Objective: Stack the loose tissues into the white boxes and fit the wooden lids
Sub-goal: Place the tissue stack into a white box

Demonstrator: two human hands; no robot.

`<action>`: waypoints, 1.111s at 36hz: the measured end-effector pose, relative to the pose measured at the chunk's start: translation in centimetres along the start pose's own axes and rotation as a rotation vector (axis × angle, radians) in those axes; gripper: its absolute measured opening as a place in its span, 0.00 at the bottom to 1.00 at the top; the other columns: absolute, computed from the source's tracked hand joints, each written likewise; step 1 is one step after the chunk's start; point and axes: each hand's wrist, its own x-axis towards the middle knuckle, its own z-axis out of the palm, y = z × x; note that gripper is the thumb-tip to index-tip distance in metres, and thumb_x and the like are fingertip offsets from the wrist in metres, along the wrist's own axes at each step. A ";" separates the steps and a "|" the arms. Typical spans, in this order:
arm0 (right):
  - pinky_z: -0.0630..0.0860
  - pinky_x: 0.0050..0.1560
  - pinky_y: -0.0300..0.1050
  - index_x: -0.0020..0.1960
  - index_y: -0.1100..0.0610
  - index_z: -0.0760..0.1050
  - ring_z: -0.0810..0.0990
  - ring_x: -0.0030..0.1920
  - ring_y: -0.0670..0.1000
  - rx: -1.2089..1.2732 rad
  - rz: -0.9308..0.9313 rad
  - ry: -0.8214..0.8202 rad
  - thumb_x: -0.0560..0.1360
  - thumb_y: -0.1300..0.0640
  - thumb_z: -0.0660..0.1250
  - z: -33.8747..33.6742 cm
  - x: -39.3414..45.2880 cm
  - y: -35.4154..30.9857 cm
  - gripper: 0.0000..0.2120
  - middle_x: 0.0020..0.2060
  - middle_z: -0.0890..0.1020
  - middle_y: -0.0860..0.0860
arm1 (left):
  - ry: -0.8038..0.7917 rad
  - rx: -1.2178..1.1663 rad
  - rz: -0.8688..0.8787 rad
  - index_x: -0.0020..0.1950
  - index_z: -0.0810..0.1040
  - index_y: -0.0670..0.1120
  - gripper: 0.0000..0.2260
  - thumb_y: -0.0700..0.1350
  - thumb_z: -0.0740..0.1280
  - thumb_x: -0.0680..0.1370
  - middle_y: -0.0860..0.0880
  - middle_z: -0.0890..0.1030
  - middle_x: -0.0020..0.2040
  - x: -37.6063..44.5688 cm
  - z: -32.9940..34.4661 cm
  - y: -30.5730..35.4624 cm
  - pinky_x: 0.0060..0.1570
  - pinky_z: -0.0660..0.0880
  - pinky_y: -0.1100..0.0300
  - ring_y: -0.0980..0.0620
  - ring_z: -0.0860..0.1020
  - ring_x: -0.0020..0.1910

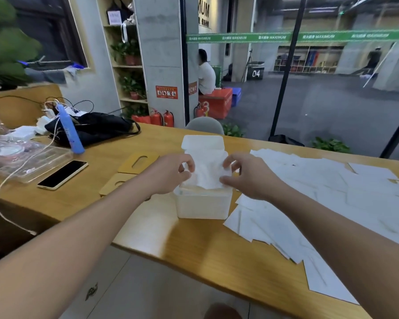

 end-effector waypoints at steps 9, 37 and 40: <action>0.79 0.62 0.55 0.58 0.44 0.78 0.81 0.51 0.51 -0.240 -0.017 -0.113 0.78 0.47 0.78 2.3 1.3 -0.3 0.12 0.51 0.83 0.45 | -0.122 0.310 0.005 0.57 0.75 0.55 0.02 0.49 0.67 0.85 0.55 0.78 0.50 1.2 1.9 1.8 0.37 0.71 0.55 0.53 0.76 0.45; 0.76 0.65 0.52 0.62 0.48 0.86 0.81 0.54 0.51 -0.452 -0.112 -0.239 0.76 0.46 0.80 2.1 3.1 -0.2 0.16 0.56 0.86 0.45 | -0.329 0.401 -0.139 0.80 0.71 0.55 0.26 0.48 0.71 0.82 0.54 0.75 0.54 2.9 1.9 2.9 0.48 0.68 0.54 0.44 0.73 0.62; 0.77 0.63 0.51 0.61 0.48 0.86 0.80 0.53 0.50 -0.440 -0.099 -0.236 0.76 0.46 0.81 2.0 3.2 -0.1 0.16 0.55 0.86 0.44 | -0.322 0.432 -0.130 0.81 0.73 0.55 0.26 0.47 0.70 0.82 0.54 0.76 0.55 2.7 1.8 3.4 0.52 0.65 0.54 0.46 0.73 0.60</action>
